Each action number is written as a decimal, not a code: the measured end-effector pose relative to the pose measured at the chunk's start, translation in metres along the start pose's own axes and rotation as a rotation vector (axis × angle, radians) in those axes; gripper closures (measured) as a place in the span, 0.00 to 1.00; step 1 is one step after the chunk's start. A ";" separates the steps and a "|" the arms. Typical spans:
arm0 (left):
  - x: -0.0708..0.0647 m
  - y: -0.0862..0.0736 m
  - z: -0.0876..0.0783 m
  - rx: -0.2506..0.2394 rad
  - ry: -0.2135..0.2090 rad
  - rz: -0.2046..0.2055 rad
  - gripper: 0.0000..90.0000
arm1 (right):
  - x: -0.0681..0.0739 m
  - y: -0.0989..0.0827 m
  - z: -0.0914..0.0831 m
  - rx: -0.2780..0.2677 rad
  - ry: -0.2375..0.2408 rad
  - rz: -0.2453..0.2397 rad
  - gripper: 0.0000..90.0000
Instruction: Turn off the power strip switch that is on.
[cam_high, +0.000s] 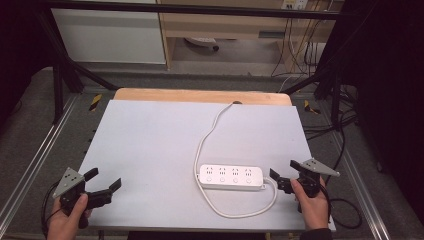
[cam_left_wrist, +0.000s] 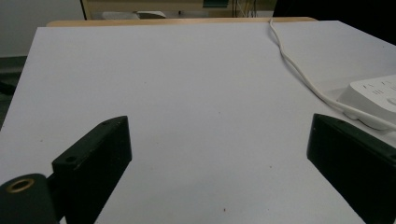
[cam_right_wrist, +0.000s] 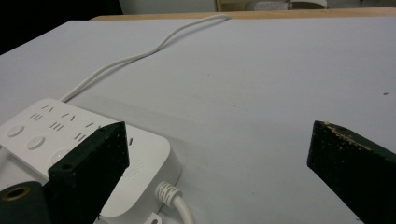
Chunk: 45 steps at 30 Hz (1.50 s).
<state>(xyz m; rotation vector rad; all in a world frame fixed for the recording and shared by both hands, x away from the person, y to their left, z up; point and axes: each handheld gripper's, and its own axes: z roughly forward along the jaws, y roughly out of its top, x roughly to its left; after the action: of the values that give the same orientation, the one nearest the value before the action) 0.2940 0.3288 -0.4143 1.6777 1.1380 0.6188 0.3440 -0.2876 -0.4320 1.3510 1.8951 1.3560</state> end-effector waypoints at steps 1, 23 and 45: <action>0.000 0.000 0.000 0.000 -0.001 0.000 0.07 | 0.001 0.000 0.000 -0.007 -0.001 -0.005 0.07; -0.021 0.013 0.015 -0.013 -0.027 0.030 0.06 | 0.027 0.032 0.006 -0.036 0.031 -0.070 0.04; -0.034 0.009 0.029 0.014 -0.051 0.042 0.07 | 0.058 0.039 0.022 -0.068 0.062 -0.052 0.03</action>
<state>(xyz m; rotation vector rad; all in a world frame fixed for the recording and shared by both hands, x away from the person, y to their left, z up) 0.3061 0.2850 -0.4138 1.7232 1.0757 0.5928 0.3548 -0.2247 -0.3959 1.2319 1.8921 1.4388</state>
